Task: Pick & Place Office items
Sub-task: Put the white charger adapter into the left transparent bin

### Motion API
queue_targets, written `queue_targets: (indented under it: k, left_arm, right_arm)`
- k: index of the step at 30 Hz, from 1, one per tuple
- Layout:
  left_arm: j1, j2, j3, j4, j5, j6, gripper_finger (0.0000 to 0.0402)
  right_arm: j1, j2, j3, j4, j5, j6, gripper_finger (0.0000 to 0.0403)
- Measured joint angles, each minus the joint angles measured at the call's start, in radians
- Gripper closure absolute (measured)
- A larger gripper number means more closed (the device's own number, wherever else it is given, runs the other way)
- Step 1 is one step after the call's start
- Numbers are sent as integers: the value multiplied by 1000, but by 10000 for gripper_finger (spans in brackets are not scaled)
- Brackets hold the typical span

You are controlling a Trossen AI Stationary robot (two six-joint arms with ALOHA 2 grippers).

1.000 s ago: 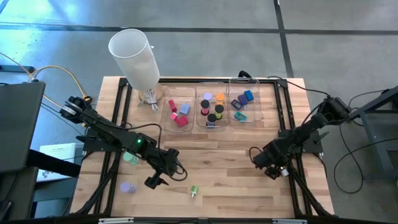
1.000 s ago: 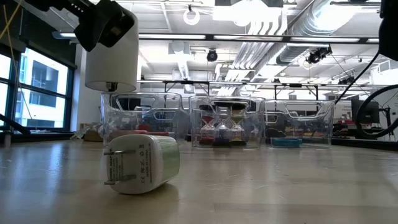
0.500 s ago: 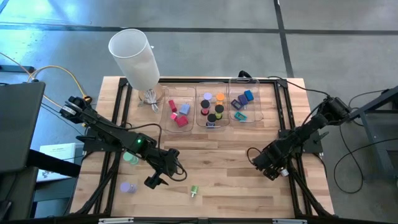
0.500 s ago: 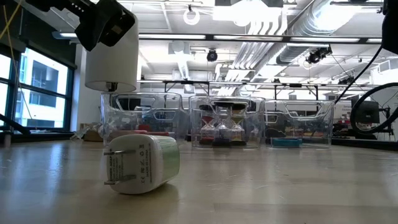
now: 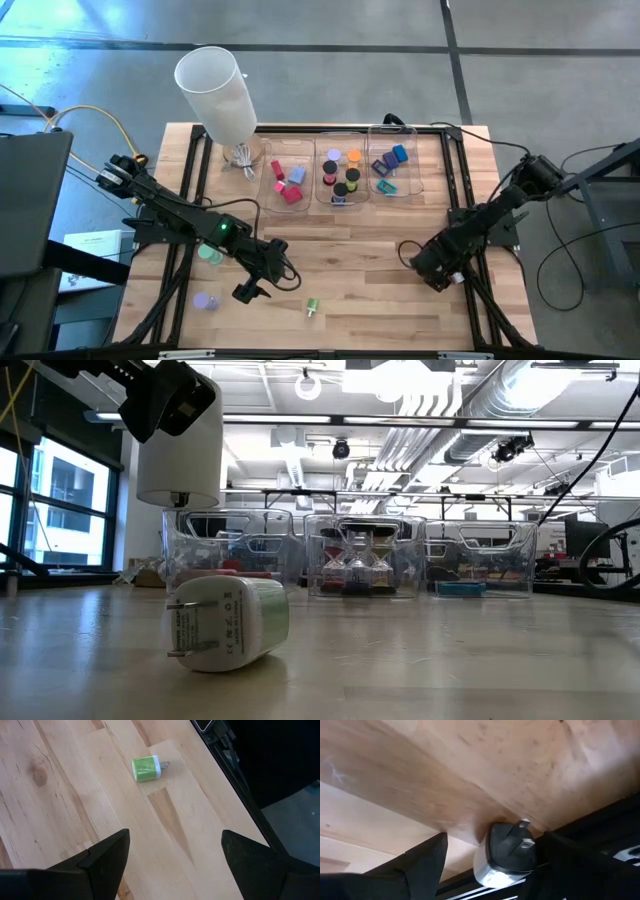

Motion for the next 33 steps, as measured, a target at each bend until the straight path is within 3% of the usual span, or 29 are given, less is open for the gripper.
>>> queue_targets:
  k: [7, 15, 26, 33]
  left_arm:
    - [0, 0, 0, 2, 0, 14, 93]
    - [0, 0, 0, 35, -1, 2, 93]
    - [0, 1, 0, 76, -2, -16, 93]
    - [15, 4, 1, 100, -6, -58, 93]
  right_arm:
    - [7, 2, -5, 37, -33, 8, 143]
    - [8, 2, -5, 31, -25, -13, 287]
    - [7, 1, 22, 50, 57, -19, 286]
    - [2, 3, 174, 60, 307, -85, 286]
